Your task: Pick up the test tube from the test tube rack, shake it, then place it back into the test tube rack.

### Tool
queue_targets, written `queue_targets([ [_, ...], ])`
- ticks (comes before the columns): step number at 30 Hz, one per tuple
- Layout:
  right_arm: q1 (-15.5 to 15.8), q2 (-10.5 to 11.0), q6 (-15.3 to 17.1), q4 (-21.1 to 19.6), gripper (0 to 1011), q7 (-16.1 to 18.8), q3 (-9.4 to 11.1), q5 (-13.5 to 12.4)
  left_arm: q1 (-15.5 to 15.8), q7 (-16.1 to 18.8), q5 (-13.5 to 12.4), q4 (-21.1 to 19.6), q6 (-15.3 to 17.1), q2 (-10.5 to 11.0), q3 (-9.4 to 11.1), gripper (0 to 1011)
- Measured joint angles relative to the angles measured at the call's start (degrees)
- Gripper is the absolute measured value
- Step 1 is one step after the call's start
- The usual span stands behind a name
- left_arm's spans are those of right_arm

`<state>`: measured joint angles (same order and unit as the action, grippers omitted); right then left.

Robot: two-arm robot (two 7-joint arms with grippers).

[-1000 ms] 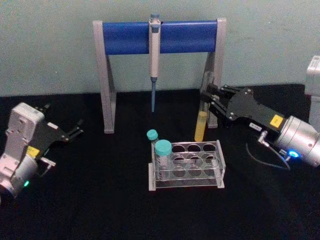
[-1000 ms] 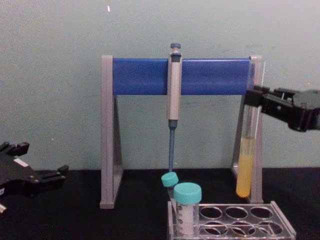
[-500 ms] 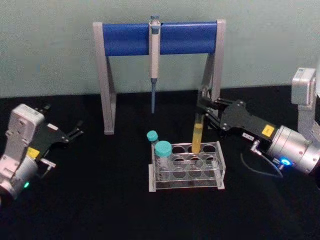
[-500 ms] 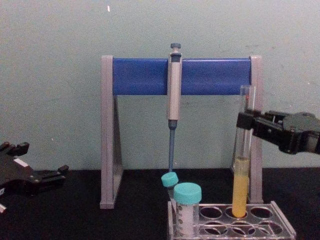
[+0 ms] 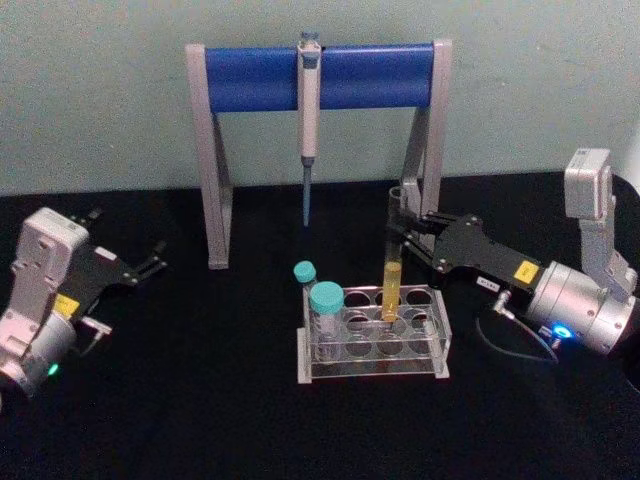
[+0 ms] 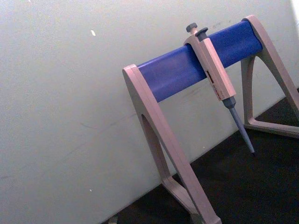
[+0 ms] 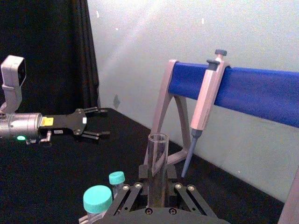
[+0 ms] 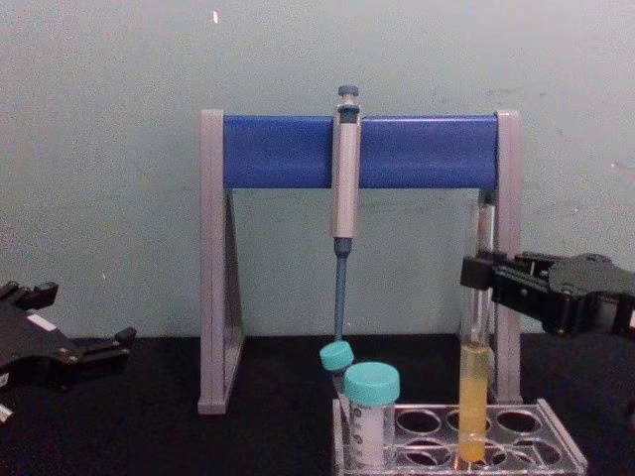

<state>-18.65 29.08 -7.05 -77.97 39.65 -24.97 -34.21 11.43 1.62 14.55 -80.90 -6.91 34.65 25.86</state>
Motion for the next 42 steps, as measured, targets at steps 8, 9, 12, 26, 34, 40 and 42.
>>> queue_targets([
  [8, -0.37, -0.28, 0.44, 0.99, 228, -0.03, -0.54, 0.60, 0.00, 0.00, 0.00, 0.00, 0.00, 0.00, 0.00, 1002],
  [9, -0.40, -0.29, 0.48, 1.07, 227, -0.03, -0.59, 0.64, 0.00, 0.00, 0.00, 0.00, 0.00, 0.00, 0.00, 1001],
  [12, -0.55, -0.34, 0.62, 1.43, 228, -0.04, -0.77, 0.86, 0.00, 0.00, 0.00, 0.00, 0.00, 0.00, 0.00, 1001],
  [26, -0.88, -0.67, 1.16, 2.46, 228, -0.08, -1.35, 1.66, 0.00, 0.00, 0.00, 0.00, 0.00, 0.00, 0.00, 1001],
  [34, -0.99, -0.63, 1.42, 2.51, 227, -0.08, -1.54, 1.97, 0.00, 0.00, 0.00, 0.00, 0.00, 0.00, 0.00, 1001],
  [40, -1.12, -0.64, 1.58, 2.56, 227, 0.03, -1.69, 2.09, 0.00, 0.00, 0.00, 0.00, 0.00, 0.00, 0.00, 1001],
  [42, -1.19, -0.65, 1.64, 2.58, 227, 0.05, -1.74, 2.16, 0.00, 0.00, 0.00, 0.00, 0.00, 0.00, 0.00, 1001],
])
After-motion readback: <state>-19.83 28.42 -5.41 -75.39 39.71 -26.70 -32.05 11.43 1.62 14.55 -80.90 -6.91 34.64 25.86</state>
